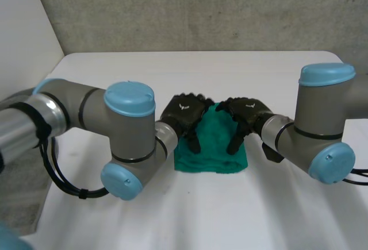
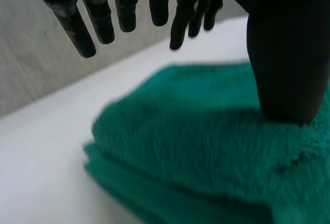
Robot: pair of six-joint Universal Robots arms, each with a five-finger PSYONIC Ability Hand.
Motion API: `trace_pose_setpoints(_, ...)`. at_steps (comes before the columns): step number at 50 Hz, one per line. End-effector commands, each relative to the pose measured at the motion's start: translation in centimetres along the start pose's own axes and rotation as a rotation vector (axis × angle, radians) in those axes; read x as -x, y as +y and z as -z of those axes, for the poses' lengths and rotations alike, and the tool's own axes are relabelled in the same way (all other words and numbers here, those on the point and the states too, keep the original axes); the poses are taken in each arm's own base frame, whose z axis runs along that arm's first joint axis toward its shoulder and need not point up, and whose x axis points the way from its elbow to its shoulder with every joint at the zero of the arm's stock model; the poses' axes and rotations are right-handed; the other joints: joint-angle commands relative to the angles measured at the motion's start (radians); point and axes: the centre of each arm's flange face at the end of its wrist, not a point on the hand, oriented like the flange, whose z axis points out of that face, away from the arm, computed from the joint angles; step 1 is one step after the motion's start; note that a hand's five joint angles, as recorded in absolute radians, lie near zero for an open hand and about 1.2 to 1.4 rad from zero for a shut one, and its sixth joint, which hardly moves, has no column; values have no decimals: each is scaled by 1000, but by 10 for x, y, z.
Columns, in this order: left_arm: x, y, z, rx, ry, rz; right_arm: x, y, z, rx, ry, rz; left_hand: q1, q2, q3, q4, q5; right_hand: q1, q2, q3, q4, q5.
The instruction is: Fold the laundry.
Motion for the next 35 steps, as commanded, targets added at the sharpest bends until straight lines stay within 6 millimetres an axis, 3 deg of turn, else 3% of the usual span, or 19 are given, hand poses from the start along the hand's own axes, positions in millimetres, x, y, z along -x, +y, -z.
trace_pose_setpoints(1,9,27,-2,135,-81,-63,2,16,-7,43,-1,23,10,-5,-11,-6,-24,-27,-43,-39,-57,-69)
trace_pose_setpoints(12,11,41,8,208,-86,-188,0,20,-9,61,20,150,-4,-20,-25,-20,-38,-27,-43,-39,-57,-69)
trace_pose_setpoints(16,11,17,14,146,-93,-186,-4,15,-3,56,38,147,-7,-23,-28,-23,-41,-27,-43,-39,-57,-69)
trace_pose_setpoints(26,24,-83,49,-186,-149,-150,-11,-22,36,-111,132,78,-14,-30,-35,-30,-48,-27,-43,-39,-57,-69)
trace_pose_setpoints(31,32,-111,63,-284,-68,-135,-35,-15,51,-102,211,-21,-14,-30,-35,-30,-48,-27,-43,-39,-57,-69)
trace_pose_setpoints(35,27,-124,75,-300,70,-87,-33,6,57,-40,196,-116,-14,-30,-35,-30,-48,-27,-43,-39,-57,-69)
